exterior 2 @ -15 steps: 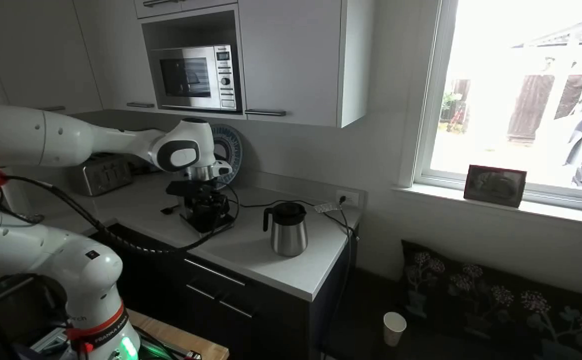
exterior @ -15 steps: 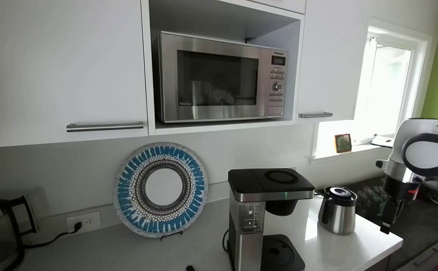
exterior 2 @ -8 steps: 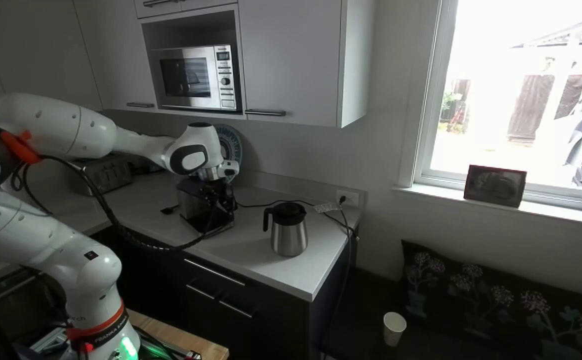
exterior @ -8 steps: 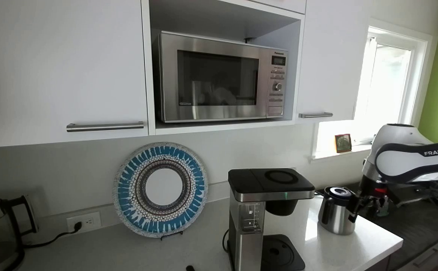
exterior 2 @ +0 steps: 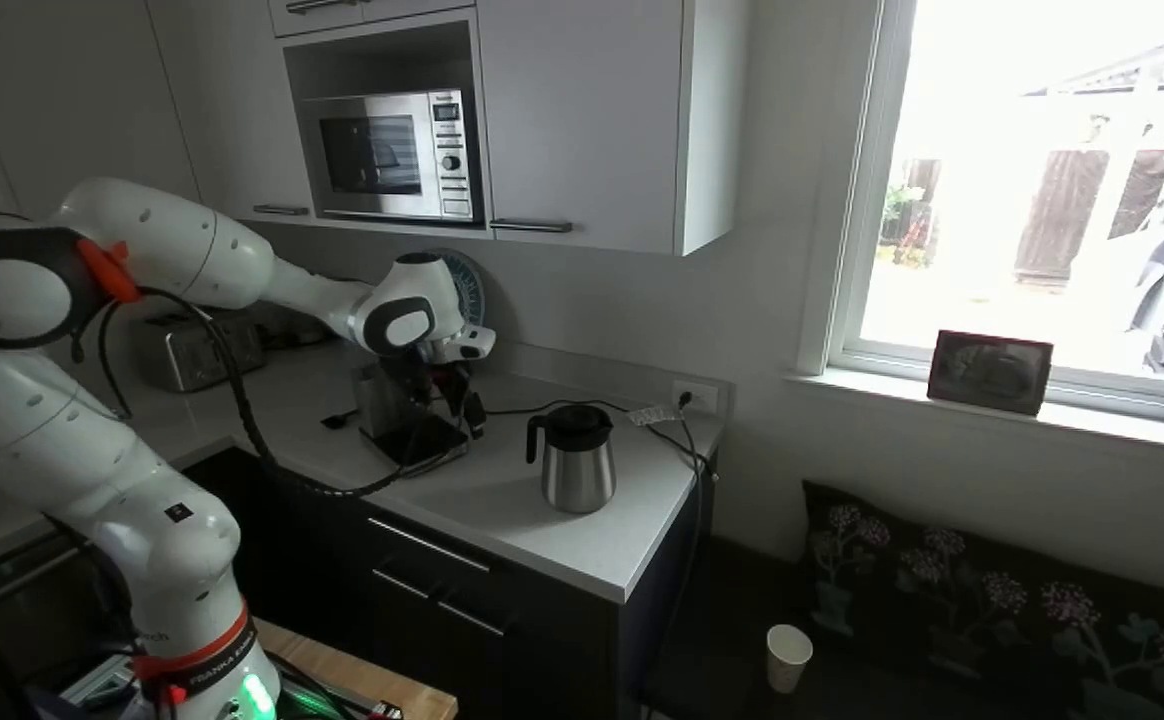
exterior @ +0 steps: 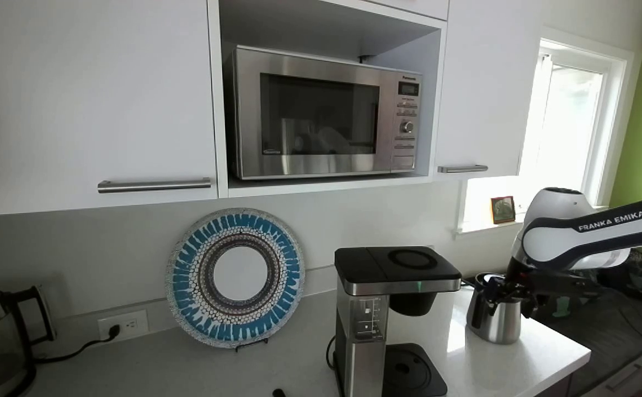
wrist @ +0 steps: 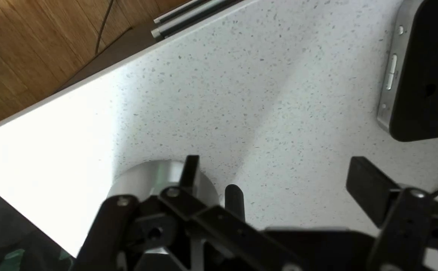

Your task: Turn the kettle

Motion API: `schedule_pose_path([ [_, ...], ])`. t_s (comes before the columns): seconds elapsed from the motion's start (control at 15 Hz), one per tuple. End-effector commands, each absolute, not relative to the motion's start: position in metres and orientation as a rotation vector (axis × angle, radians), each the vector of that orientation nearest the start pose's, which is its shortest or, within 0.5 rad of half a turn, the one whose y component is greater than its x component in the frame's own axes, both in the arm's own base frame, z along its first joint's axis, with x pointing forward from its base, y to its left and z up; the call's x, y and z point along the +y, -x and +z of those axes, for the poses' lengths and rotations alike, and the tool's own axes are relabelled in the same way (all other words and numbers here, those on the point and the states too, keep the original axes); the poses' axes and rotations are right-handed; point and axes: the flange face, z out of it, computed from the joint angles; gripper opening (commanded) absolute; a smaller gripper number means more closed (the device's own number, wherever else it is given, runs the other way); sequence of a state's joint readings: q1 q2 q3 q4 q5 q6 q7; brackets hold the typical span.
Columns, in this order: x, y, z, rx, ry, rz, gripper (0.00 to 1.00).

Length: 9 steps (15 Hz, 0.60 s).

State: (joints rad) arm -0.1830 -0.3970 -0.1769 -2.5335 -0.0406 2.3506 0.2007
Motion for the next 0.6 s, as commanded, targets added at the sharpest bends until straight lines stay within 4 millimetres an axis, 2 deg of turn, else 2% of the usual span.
schedule_pose_path([
  [0.0, -0.153, -0.404, 0.432, 0.818, 2.993, -0.328, 1.00],
  [0.07, -0.153, -0.404, 0.433, 0.823, 2.991, -0.329, 1.00],
  [0.27, -0.174, -0.429, 0.437, 1.092, 2.883, -0.456, 1.00],
  [0.53, -0.189, -0.460, 0.447, 1.303, 2.784, -0.556, 1.00],
])
